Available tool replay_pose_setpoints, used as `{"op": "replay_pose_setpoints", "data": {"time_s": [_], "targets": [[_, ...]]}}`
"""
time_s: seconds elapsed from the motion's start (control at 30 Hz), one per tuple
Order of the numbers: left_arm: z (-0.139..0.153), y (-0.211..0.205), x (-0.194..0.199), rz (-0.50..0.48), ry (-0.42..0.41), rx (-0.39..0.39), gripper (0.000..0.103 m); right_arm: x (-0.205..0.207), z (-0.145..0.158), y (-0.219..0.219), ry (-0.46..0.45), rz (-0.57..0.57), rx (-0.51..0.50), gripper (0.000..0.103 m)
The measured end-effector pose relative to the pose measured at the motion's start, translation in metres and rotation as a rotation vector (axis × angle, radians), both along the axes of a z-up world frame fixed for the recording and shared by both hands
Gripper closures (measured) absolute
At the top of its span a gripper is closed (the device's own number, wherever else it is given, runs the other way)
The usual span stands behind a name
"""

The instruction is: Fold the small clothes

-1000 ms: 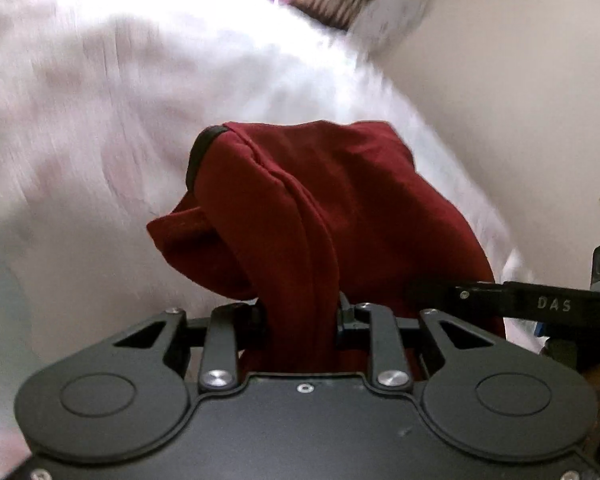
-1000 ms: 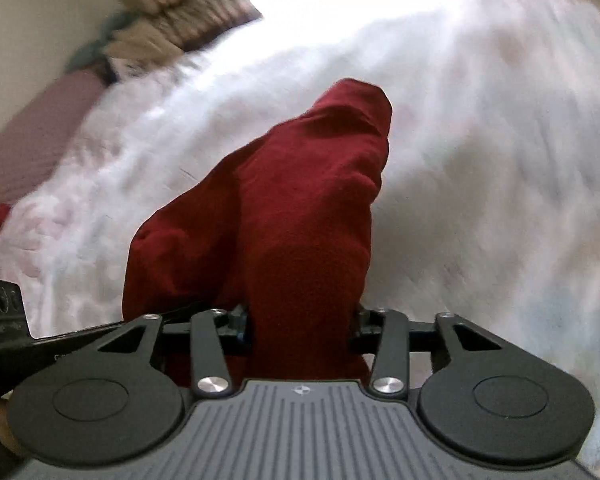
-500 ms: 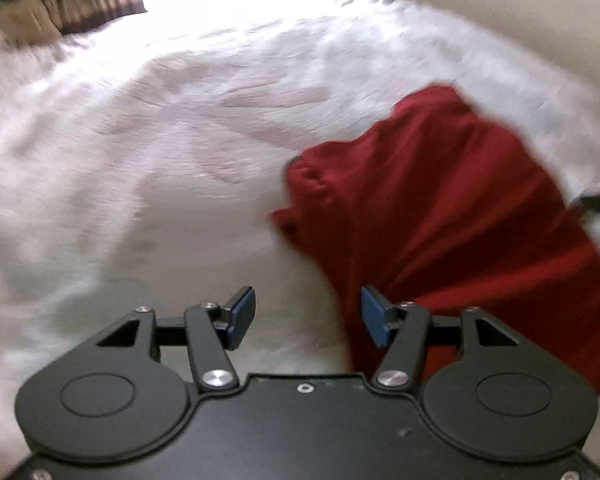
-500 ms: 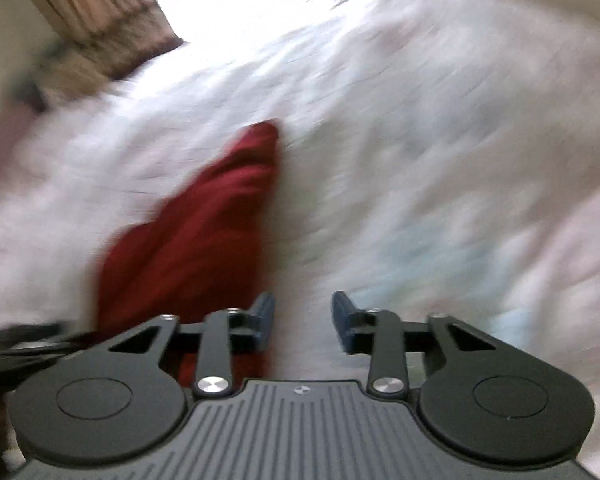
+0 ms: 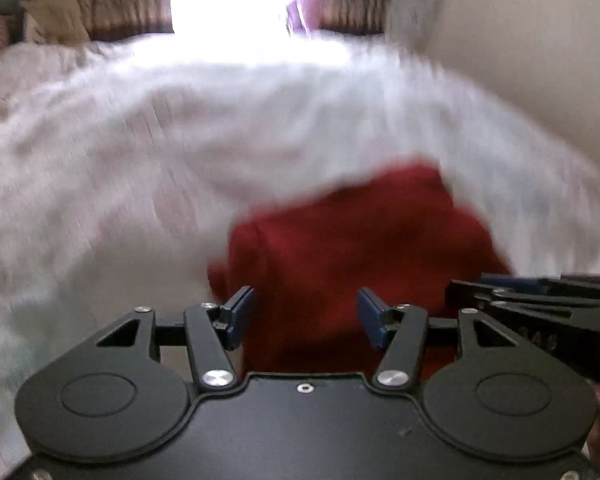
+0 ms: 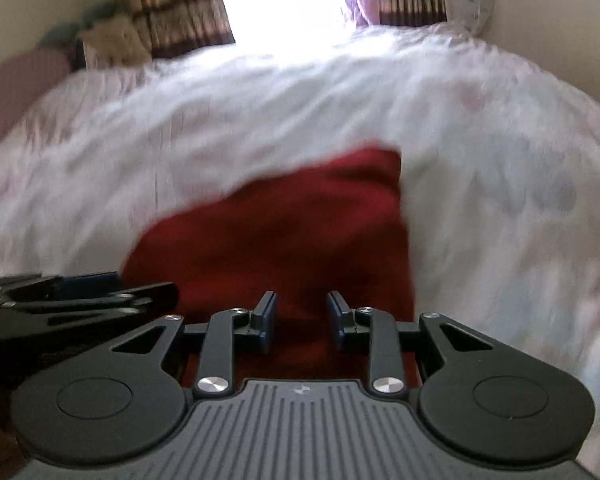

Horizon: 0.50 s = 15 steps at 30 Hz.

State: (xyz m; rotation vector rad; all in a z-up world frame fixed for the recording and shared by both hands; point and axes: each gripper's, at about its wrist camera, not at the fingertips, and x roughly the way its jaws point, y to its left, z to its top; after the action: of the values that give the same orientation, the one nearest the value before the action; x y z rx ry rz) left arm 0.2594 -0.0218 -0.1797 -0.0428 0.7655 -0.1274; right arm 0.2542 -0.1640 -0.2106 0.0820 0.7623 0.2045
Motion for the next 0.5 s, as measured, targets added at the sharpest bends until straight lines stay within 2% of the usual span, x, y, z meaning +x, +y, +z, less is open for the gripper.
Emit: {"op": "replay_pose_setpoints", "data": {"time_s": [0.1, 0.17, 0.27, 0.4, 0.43, 0.47, 0.5], "targets": [[-0.027, -0.008, -0.026, -0.058, 0.041, 0.11, 0.043, -0.039, -0.014, 0.009, -0.016, 0.024, -0.09, 0.069], [-0.034, -0.002, -0.056, -0.066, -0.009, 0.082, 0.043, -0.071, -0.011, 0.015, -0.055, 0.042, -0.162, 0.069], [-0.034, 0.001, -0.088, -0.083, 0.008, 0.094, 0.043, -0.105, -0.004, 0.019, -0.015, 0.051, -0.178, 0.069], [-0.033, 0.002, -0.108, -0.11, 0.054, 0.132, 0.043, -0.121, -0.001, 0.021, 0.041, 0.04, -0.187, 0.068], [-0.031, 0.003, -0.11, -0.113, 0.075, 0.127, 0.043, -0.122, 0.003, 0.021, 0.05, 0.035, -0.186, 0.064], [-0.028, 0.003, -0.11, -0.118, 0.113, 0.127, 0.043, -0.122, 0.009, 0.023, 0.068, 0.024, -0.184, 0.052], [-0.024, 0.003, -0.109, -0.116, 0.136, 0.131, 0.043, -0.124, 0.018, 0.023, 0.089, 0.006, -0.174, 0.045]]}}
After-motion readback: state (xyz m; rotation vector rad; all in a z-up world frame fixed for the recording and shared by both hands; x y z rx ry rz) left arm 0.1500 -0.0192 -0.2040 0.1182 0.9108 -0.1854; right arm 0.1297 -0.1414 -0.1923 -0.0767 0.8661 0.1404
